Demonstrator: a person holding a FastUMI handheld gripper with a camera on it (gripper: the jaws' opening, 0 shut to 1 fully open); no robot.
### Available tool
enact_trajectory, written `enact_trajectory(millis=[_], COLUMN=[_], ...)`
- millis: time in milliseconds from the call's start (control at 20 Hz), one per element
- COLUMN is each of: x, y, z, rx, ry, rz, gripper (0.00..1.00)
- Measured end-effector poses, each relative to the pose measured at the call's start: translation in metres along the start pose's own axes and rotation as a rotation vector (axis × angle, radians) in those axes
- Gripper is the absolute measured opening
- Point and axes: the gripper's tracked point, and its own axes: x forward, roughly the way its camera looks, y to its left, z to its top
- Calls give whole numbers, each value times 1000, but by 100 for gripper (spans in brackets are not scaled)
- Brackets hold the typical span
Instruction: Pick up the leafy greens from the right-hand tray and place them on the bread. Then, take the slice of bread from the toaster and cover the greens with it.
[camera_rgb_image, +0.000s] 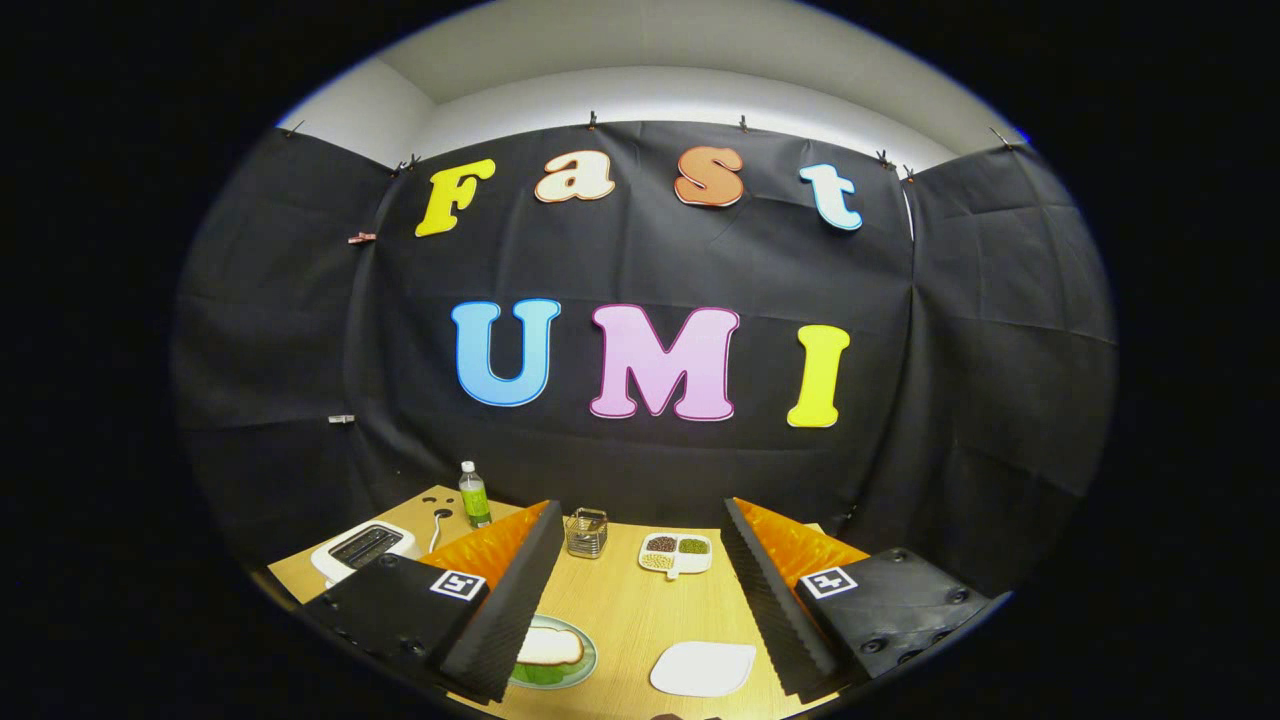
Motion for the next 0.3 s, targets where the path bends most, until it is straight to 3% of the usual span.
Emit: enact_trajectory(millis=[300], x=[-4], y=[4], z=[-5], rx=[29], ry=[16], rz=[-6], gripper=[98])
